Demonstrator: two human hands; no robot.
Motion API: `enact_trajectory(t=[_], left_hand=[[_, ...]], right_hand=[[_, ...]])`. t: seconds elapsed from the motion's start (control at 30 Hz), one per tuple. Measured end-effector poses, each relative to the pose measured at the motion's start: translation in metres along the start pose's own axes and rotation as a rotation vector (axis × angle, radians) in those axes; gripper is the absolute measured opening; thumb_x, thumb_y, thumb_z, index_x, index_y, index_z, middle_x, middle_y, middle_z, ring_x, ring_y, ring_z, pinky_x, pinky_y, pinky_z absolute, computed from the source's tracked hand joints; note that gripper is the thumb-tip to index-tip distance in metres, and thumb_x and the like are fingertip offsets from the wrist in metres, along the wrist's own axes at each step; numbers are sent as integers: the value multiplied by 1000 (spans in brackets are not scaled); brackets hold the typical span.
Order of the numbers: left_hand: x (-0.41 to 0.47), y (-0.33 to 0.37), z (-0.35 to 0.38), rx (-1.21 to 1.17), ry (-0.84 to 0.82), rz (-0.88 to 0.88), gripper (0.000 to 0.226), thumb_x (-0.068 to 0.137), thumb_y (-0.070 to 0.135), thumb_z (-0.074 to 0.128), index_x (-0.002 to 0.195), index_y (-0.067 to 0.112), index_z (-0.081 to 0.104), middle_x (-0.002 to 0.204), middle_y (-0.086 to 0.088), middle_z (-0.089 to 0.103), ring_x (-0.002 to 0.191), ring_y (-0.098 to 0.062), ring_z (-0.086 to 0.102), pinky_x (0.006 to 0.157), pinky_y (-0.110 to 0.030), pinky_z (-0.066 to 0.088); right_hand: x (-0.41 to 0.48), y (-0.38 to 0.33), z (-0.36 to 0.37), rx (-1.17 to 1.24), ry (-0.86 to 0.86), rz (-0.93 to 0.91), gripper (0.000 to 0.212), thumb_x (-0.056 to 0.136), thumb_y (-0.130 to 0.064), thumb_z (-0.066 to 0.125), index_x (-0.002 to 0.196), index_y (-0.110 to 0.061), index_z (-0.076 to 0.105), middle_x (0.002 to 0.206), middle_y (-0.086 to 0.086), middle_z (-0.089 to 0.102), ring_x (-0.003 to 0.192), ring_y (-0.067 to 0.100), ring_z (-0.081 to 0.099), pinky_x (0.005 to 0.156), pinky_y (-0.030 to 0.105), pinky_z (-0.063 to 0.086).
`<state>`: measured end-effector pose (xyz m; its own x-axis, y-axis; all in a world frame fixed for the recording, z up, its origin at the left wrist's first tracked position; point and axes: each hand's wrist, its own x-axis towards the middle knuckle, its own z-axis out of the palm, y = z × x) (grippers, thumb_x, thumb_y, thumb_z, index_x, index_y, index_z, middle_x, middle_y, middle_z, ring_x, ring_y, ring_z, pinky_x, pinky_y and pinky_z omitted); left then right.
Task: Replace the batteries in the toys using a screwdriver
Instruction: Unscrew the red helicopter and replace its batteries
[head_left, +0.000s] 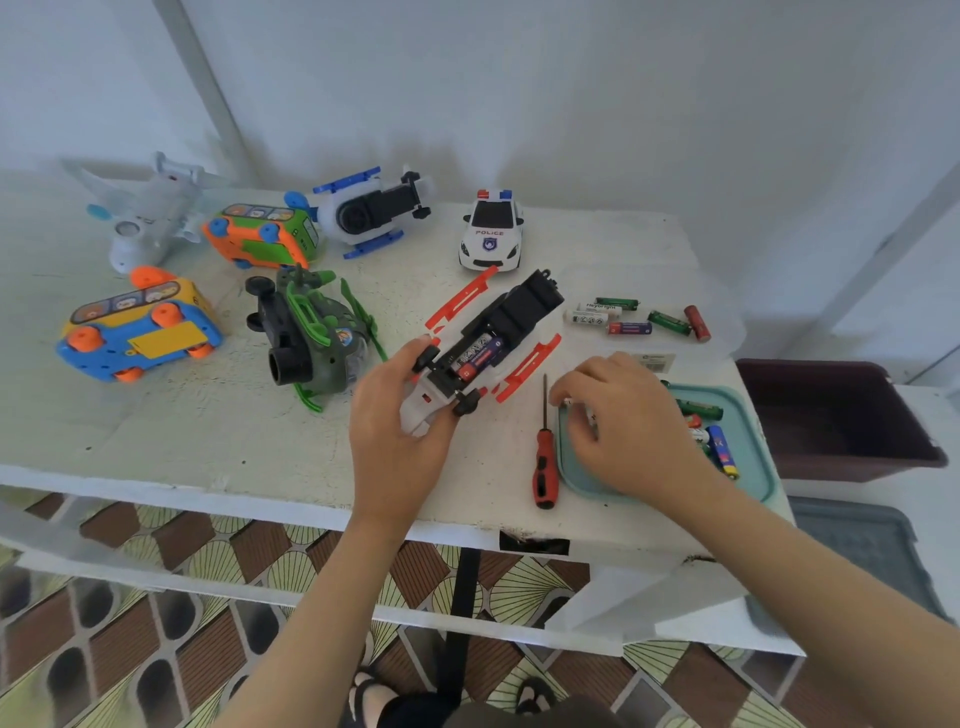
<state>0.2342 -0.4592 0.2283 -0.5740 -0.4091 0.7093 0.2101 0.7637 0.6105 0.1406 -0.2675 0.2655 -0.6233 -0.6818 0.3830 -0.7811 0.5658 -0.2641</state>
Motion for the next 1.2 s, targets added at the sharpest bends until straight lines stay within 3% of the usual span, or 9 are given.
enact_trajectory(t=[0.13,0.37,0.57,0.63,0.73,0.83,0.97,1.07,1.2], left_hand=[[0,-1,1,11,3,7,61,77,14,77,130,14,47,109,-1,57,96,-11,52,93,-7,36],[-1,0,0,7,-8,10,58,79,18,76,130,15,47,111,1,56,97,-12,52,94,-8,37],[0,2,0,11,-6,18,57,80,19,75,130,16,47,110,2,56,98,-6,50,93,-8,37],[0,2,0,10,-3,20,60,78,13,77,130,16,47,111,2,55,98,-7,50,94,-8,37],[-1,2,0,5,-1,19,62,77,10,77,131,17,47,109,2,56,98,-8,50,94,-8,37],[-1,2,-1,7,-12,14,61,78,12,77,131,18,47,111,3,55,97,-8,50,93,-8,37],[0,3,-2,15,-24,4,55,82,26,70,132,20,46,109,6,54,96,-3,47,91,-8,36],[0,3,-2,22,-22,11,56,82,21,71,132,20,46,106,13,50,95,-2,46,90,-10,37],[0,4,-3,46,-37,58,62,76,4,74,130,19,46,107,13,50,95,-4,47,87,-31,44]], right_hand=[[-3,11,-12,-99,-263,-22,24,77,-15,55,95,-19,70,83,0,63,74,15,42,67,30,34],[-4,15,-8,-181,-220,-27,20,69,-3,66,85,-14,70,75,2,62,68,22,52,63,30,31],[4,14,-15,-229,-382,-33,26,92,-9,51,113,-15,65,102,4,61,90,22,51,79,32,43],[5,12,-15,-246,-350,-42,20,88,-3,57,104,-12,66,94,6,62,82,23,52,72,33,44],[3,10,-11,-127,-131,-80,14,80,0,67,91,-8,63,76,6,62,63,25,53,56,37,48],[6,-5,-17,40,0,-111,20,91,-13,52,109,-9,61,78,1,60,67,18,54,59,30,48],[21,-31,-27,119,-66,-78,41,97,-19,36,137,-15,47,86,-12,40,66,1,40,57,11,30],[33,-47,-31,89,-190,-38,46,99,-20,36,145,-21,35,95,-7,48,77,9,51,62,21,40],[45,-59,-32,-52,-282,22,37,98,-25,36,133,-16,42,87,0,51,80,20,54,65,31,43]])
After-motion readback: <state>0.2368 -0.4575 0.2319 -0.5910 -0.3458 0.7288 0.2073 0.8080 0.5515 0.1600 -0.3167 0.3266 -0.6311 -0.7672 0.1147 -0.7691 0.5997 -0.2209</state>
